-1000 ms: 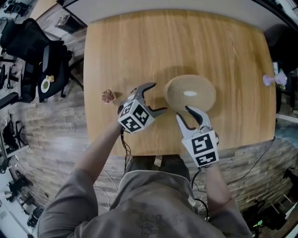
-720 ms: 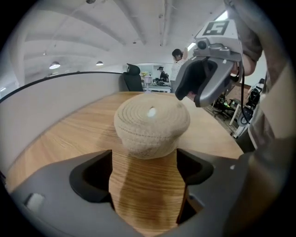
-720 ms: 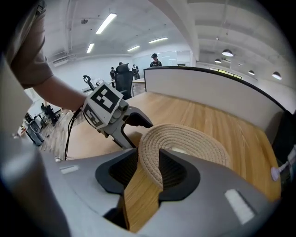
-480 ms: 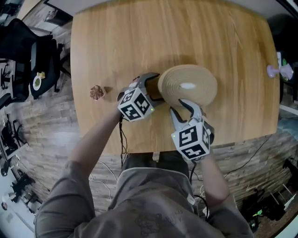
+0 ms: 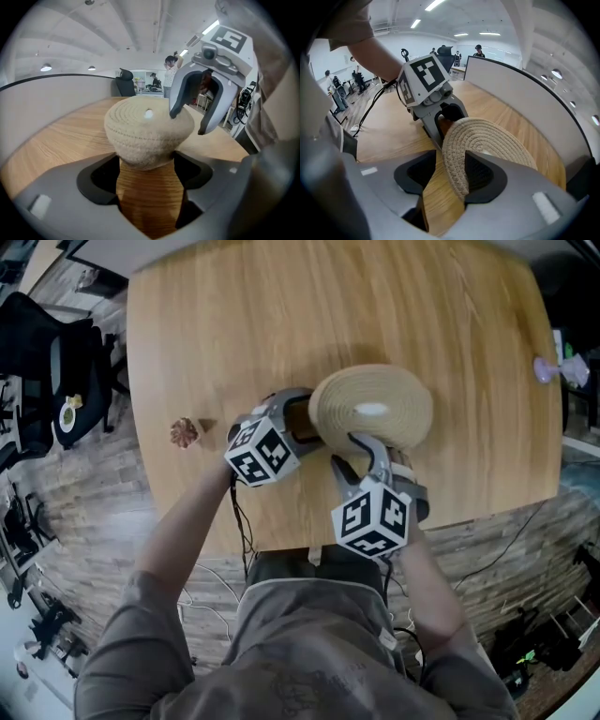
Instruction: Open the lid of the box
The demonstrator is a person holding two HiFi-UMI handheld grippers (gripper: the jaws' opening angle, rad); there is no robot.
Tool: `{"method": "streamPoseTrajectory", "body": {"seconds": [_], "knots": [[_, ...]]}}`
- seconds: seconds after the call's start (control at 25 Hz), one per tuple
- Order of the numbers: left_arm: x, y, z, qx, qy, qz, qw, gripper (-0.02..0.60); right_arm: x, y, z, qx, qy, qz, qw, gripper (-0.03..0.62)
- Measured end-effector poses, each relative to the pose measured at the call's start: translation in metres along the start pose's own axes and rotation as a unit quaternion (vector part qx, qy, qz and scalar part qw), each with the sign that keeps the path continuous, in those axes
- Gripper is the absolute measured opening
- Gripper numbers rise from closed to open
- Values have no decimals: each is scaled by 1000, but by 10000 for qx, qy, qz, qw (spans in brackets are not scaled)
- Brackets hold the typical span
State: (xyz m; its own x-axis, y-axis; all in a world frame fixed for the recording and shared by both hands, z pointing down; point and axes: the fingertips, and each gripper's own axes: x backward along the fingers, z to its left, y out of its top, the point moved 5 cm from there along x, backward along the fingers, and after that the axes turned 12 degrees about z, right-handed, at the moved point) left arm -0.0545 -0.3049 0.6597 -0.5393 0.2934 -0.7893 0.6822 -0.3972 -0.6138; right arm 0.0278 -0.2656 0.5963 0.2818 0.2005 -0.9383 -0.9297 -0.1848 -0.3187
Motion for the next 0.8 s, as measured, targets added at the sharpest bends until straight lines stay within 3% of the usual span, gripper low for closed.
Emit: {"method": "streamPoseTrajectory", "body": {"seconds": [0.4,0.8], "knots": [[0,1,-1,102,4,26,9999,353,-7,1,1,546,-969,90,9938,150],[-1,0,-1,135,-65,100,9998,335,13,3,-7,315,-290,-339,9985,98]]}}
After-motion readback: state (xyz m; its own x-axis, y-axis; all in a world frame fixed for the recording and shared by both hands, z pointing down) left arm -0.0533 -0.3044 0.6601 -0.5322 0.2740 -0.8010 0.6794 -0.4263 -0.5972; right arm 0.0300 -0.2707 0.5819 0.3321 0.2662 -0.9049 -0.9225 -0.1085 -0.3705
